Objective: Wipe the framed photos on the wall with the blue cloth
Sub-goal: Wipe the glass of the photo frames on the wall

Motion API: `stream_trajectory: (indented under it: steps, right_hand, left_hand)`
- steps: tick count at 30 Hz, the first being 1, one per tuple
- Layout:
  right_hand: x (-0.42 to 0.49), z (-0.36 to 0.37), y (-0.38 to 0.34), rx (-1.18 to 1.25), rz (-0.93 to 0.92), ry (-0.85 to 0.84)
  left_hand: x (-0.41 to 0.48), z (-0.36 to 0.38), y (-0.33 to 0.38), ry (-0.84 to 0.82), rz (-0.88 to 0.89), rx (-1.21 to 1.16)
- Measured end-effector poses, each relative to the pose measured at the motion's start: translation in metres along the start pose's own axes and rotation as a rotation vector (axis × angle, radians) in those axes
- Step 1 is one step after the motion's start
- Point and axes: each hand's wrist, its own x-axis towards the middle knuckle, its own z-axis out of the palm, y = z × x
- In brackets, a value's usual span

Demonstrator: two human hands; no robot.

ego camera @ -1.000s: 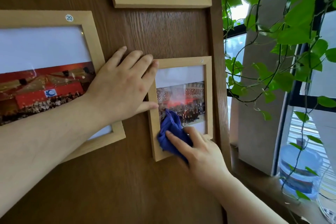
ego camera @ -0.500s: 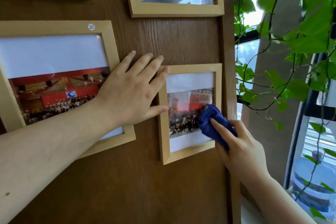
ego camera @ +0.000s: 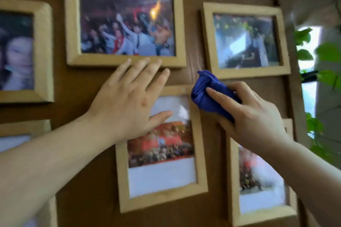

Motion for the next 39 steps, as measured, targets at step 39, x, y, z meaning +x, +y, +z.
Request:
stream_trajectory:
  steps: [39]
  right_hand:
    - [0.221,0.008,-0.105,-0.277,-0.010,0.097]
  left_hand:
    - [-0.004,-0.008,-0.170,-0.011,-0.235,0.081]
